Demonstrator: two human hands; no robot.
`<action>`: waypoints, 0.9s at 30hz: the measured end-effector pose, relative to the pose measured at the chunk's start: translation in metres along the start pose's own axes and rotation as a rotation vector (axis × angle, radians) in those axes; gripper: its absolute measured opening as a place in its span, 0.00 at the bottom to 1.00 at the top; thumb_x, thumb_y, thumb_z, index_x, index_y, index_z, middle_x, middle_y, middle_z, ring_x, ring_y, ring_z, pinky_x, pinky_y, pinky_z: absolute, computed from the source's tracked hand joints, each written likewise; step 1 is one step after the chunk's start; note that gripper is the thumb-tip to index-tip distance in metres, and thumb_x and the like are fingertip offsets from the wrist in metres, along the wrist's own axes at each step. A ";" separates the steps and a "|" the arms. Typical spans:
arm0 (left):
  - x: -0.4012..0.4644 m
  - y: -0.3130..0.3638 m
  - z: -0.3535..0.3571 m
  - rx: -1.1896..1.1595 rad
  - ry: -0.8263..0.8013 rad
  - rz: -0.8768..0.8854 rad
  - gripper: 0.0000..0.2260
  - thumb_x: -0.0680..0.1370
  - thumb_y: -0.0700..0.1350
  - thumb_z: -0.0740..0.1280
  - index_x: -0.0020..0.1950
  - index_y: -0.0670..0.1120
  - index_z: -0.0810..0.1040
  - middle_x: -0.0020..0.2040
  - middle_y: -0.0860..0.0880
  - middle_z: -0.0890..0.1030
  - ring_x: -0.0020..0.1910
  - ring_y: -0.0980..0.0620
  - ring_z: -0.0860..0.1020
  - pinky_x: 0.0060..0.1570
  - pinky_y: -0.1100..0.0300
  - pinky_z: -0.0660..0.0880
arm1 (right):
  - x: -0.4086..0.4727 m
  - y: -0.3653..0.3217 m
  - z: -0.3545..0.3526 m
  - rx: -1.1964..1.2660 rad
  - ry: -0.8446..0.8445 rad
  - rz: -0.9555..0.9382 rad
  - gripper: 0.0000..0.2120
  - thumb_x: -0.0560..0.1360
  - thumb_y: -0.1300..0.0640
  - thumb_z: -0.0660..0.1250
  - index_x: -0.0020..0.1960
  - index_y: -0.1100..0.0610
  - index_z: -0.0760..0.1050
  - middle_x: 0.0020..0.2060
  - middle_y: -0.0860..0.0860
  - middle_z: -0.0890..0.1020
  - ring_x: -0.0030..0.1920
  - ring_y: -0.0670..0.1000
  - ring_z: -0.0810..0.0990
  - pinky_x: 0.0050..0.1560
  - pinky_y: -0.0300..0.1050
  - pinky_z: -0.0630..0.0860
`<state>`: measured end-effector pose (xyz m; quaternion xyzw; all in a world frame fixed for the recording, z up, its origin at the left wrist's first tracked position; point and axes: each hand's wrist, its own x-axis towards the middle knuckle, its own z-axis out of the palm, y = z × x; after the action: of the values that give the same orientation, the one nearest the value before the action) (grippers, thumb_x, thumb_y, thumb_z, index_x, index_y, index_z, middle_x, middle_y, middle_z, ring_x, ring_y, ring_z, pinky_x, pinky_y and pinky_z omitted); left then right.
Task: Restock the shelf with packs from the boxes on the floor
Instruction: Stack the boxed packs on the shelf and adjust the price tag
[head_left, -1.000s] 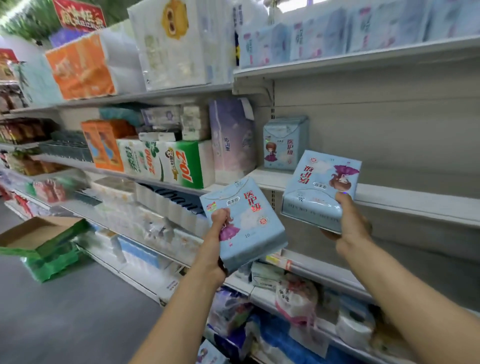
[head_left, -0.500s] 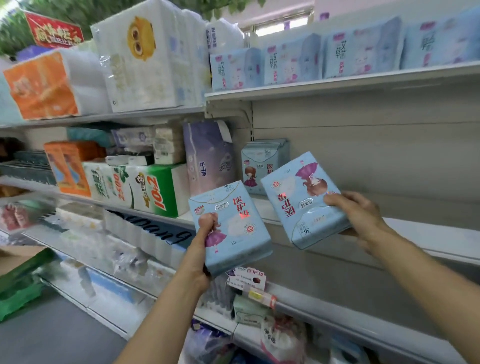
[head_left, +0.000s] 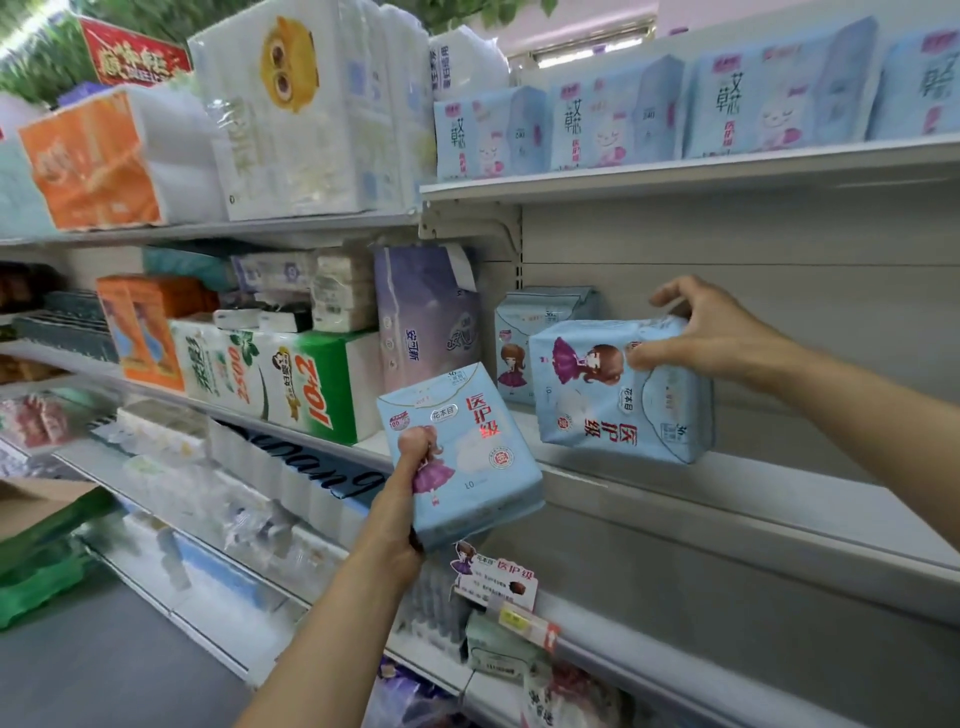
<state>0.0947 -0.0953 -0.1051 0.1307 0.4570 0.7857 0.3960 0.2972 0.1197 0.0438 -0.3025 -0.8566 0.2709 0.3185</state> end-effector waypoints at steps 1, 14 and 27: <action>0.002 0.001 0.000 0.004 0.004 0.002 0.18 0.75 0.60 0.68 0.56 0.48 0.81 0.50 0.42 0.86 0.43 0.43 0.86 0.39 0.47 0.83 | 0.004 -0.006 0.000 -0.072 -0.020 -0.031 0.34 0.63 0.52 0.79 0.64 0.51 0.67 0.53 0.50 0.75 0.48 0.50 0.79 0.50 0.48 0.78; 0.021 0.021 -0.020 -0.005 0.003 -0.022 0.16 0.75 0.59 0.69 0.54 0.49 0.81 0.48 0.43 0.86 0.40 0.45 0.86 0.44 0.47 0.82 | 0.049 -0.051 0.066 -0.394 -0.088 -0.275 0.42 0.67 0.48 0.76 0.75 0.52 0.59 0.71 0.51 0.68 0.67 0.53 0.69 0.65 0.51 0.69; 0.054 0.048 -0.059 0.052 -0.037 -0.068 0.23 0.68 0.61 0.71 0.58 0.49 0.81 0.52 0.42 0.85 0.46 0.43 0.85 0.59 0.40 0.77 | 0.057 -0.042 0.116 -0.732 0.011 -0.187 0.46 0.66 0.38 0.73 0.76 0.48 0.54 0.70 0.50 0.67 0.67 0.53 0.67 0.66 0.56 0.64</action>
<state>0.0018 -0.1044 -0.1070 0.1397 0.4742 0.7570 0.4273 0.1651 0.0998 0.0175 -0.3183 -0.9188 -0.0850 0.2173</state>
